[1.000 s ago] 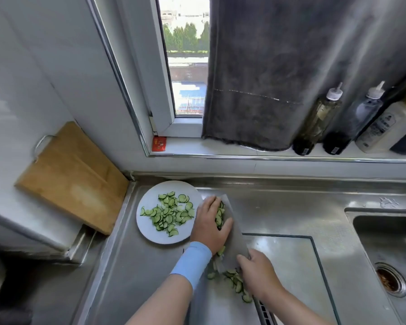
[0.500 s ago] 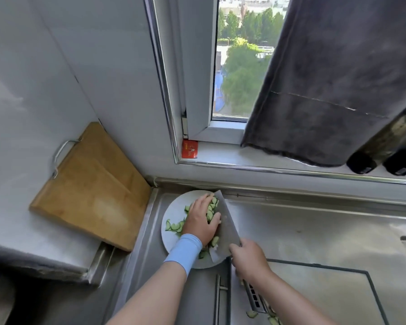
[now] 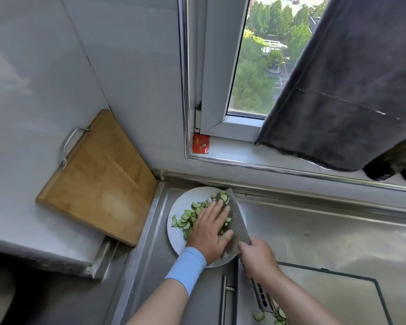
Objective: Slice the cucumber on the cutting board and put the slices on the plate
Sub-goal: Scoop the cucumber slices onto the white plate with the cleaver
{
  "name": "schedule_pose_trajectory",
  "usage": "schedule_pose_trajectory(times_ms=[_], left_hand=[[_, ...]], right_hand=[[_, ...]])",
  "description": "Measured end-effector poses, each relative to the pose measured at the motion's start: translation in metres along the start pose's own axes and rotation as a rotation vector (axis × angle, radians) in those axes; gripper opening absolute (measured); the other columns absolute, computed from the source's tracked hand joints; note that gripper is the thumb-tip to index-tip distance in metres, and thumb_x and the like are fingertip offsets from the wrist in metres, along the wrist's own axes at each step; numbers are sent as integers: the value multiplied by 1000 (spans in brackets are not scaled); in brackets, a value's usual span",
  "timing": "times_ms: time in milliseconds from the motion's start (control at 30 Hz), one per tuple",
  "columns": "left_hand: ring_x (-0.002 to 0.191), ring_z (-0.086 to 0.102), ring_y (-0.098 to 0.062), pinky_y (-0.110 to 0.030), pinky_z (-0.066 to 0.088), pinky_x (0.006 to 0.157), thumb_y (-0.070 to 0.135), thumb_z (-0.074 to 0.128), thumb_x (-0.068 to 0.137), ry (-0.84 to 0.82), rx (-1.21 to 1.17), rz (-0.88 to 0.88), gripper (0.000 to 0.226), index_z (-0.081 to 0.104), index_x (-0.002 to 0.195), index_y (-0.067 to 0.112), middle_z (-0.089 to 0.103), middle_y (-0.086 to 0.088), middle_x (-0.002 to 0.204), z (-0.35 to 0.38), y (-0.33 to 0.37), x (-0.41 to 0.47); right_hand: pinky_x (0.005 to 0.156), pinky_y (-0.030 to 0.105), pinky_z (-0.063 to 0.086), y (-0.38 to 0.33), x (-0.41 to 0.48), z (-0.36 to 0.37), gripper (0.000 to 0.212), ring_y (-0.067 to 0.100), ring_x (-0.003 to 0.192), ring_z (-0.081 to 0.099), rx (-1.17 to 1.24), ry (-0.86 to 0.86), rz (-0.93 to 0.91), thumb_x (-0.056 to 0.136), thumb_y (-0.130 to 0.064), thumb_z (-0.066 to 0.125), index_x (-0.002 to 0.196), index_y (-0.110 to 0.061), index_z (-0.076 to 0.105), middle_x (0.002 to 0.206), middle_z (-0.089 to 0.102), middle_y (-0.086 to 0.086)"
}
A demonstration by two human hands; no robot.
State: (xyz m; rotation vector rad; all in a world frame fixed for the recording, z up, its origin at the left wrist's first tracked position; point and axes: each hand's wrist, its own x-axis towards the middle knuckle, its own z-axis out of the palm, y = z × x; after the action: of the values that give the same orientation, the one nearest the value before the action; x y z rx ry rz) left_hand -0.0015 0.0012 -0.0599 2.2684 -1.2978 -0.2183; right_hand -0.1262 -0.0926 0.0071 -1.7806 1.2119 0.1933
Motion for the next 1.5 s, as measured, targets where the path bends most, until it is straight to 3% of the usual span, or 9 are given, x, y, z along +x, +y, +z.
schedule_pose_trajectory(times_ms=[133,267,467,800,933,1100,1233,1400,1500], left_hand=[[147,-10,-11,-36,-2,119,49,17,96,-108,68,-46,65,15,155,21,-3,4,161,8,-4,-7],[146,20,-22,-38,9,116,36,26,96,-49,137,-131,57,39,147,13,17,-1,158,4,-16,-12],[148,-7,-13,-36,-2,120,39,22,98,-33,115,38,60,13,155,22,0,3,162,-5,14,16],[149,3,-20,-45,-5,118,37,-7,88,-191,328,-195,73,16,154,14,8,-2,161,9,-13,13],[140,35,-27,-45,16,112,30,24,90,-107,269,-243,60,48,141,8,40,-9,150,6,-8,11],[148,12,-19,-42,11,115,40,20,101,-164,246,-11,59,26,151,11,18,-3,160,8,10,15],[148,8,-25,-44,8,114,46,5,100,-197,346,-122,67,27,151,9,15,-7,160,13,-7,6],[148,11,-27,-45,10,115,39,27,95,-139,285,-219,60,27,150,14,18,-9,159,0,-10,-4],[148,-10,-23,-40,-4,119,39,23,96,-157,279,-300,66,2,154,15,-5,-7,161,-2,-14,-9]], right_hand=[[49,27,41,3,-3,-1,20,25,47,52,7,19,10,87,-17,49,68,-15,58,51,53,1],[42,24,38,8,-6,-5,20,23,44,49,-16,18,41,87,-15,48,68,-14,54,55,53,4],[51,27,37,5,-10,-3,23,21,58,53,-122,1,-24,89,-19,51,67,-16,54,61,57,2],[55,28,38,10,-15,-14,22,20,65,58,-173,12,-26,93,-22,48,86,-7,64,70,62,3],[56,28,41,15,-14,-17,22,23,74,65,-185,18,-15,93,-24,48,84,-11,63,78,69,7],[56,28,43,10,-16,-19,22,18,67,61,-185,52,-42,94,-24,49,80,-13,63,71,66,2],[50,27,39,8,-16,-28,25,18,58,55,-147,77,-43,97,-22,48,75,-13,57,65,58,0],[49,27,41,8,-14,-32,25,20,54,52,-120,87,-44,95,-22,46,73,-15,56,60,54,-1],[50,27,38,9,-15,-30,26,19,54,50,-119,105,-53,95,-21,46,71,-15,53,60,53,-1]])
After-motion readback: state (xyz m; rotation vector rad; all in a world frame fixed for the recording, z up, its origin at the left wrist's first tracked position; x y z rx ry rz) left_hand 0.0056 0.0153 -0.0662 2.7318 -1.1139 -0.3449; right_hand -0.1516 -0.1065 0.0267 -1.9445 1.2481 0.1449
